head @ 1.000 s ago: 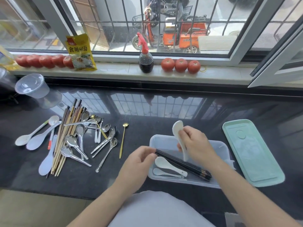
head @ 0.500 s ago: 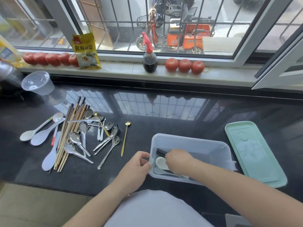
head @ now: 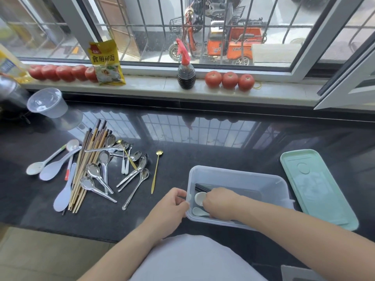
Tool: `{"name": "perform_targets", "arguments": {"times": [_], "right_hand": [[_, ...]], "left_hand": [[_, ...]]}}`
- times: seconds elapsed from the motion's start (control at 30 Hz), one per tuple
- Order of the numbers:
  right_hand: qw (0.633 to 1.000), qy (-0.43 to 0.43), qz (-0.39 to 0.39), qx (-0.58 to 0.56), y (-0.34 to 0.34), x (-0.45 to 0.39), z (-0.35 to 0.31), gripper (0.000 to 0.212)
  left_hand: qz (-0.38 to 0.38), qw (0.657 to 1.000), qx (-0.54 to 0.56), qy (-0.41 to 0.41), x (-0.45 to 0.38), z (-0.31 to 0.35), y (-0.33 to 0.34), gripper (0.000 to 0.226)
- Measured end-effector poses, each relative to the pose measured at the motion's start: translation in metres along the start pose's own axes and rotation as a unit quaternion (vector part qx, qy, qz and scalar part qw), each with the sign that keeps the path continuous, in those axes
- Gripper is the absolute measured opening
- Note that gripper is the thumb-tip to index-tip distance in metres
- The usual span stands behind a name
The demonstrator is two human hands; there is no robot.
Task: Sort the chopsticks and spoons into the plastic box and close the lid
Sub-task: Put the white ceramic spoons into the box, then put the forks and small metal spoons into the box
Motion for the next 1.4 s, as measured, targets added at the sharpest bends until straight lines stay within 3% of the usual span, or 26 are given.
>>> {"name": "perform_targets", "arguments": {"times": [0.3, 0.47, 0.8, 1.0, 1.13, 1.27, 1.4], "right_hand": [[0.994, 0.030, -0.068, -0.082, 0.006, -0.010, 0.001, 0.012], [0.988, 0.053, -0.051, -0.132, 0.008, -0.010, 0.002, 0.021], [0.965, 0.083, -0.012, -0.250, 0.000, 0.009, 0.025, 0.019], [0.972, 0.155, -0.012, -0.175, 0.004, 0.009, 0.024, 0.015], [0.968, 0.182, -0.015, -0.170, -0.004, 0.009, 0.021, 0.028], [0.955, 0.215, 0.003, -0.204, -0.007, 0.023, 0.017, 0.037], [0.922, 0.267, 0.075, -0.270, -0.029, 0.049, 0.002, 0.032]], "left_hand": [[0.006, 1.000, 0.003, -0.002, -0.001, -0.001, -0.002, 0.014], [0.000, 1.000, 0.005, 0.001, -0.003, 0.000, 0.002, 0.012], [0.005, 1.000, 0.024, -0.004, -0.001, -0.001, -0.001, 0.014], [0.003, 1.000, 0.029, -0.005, -0.003, 0.000, -0.001, 0.013], [0.000, 0.999, 0.036, -0.003, -0.001, -0.003, -0.002, 0.015], [0.011, 0.998, 0.069, -0.006, 0.006, -0.009, -0.014, 0.019], [0.028, 0.993, 0.110, -0.018, 0.005, -0.027, -0.038, 0.019]]}}
Point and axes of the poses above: each hand's wrist, its own x-axis away from the middle knuckle, its own y-axis out of the palm, z = x × y, the point moved 2 cm from there along -x, towards the middle knuckle, and after that the axes turned 4 degrees about z, right-handed, at the moved point
